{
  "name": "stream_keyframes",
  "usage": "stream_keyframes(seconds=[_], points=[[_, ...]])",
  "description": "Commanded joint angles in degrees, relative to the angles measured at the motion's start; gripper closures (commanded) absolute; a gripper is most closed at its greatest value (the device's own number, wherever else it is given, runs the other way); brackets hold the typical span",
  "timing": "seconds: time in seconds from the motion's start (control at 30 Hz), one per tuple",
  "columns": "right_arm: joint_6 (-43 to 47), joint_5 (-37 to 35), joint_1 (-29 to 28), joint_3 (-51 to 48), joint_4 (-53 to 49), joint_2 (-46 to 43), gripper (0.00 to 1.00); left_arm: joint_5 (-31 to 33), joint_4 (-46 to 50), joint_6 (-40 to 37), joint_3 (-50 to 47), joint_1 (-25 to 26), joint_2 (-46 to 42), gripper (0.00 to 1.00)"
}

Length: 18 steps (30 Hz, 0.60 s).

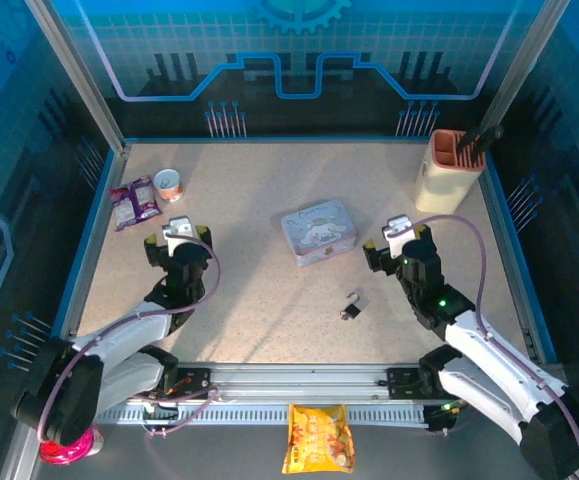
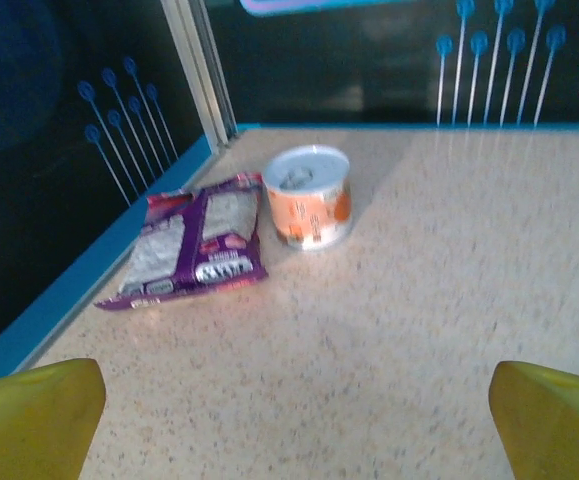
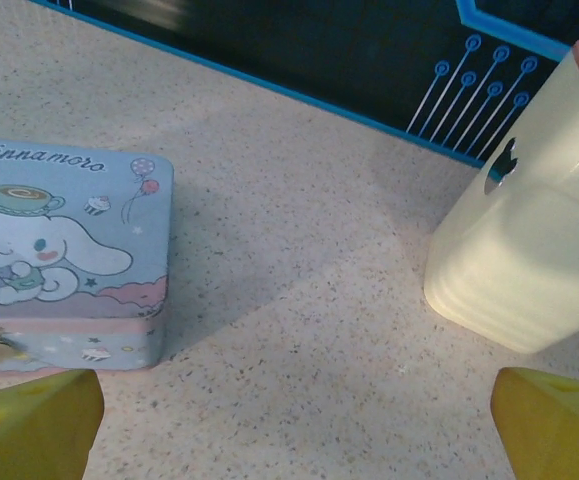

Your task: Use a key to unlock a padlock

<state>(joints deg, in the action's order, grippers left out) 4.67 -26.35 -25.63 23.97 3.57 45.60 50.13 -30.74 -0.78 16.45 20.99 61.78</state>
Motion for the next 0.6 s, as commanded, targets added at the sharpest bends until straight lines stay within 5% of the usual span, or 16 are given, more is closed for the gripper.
stream_keyframes(seconds=[0.0, 0.27, 0.33, 0.47, 0.57], points=[[3.58, 1.52, 1.93, -5.96, 16.12, -1.35, 0.0, -5.35, -14.71, -8.2, -1.75, -1.3, 4.6, 0.01], [2.58, 2.39, 7.39, -11.56, 27.15, 6.49, 0.0, -18.04, -36.36, -14.02, -3.76, -4.28, 20.24, 0.01], [2.88, 2.53, 7.78, -11.93, 30.04, 9.25, 0.0, -17.71, -33.11, -13.3, -1.75, -4.42, 20.62, 0.01], [3.19, 2.71, 8.61, -11.8, 35.42, 15.71, 0.0, -28.07, -32.78, -9.44, -1.8, -7.79, 21.71, 0.01], [4.51, 2.78, 8.79, -11.43, 39.59, 20.26, 0.0, -23.53, -43.31, -7.95, -3.26, -9.1, 27.49, 0.01]])
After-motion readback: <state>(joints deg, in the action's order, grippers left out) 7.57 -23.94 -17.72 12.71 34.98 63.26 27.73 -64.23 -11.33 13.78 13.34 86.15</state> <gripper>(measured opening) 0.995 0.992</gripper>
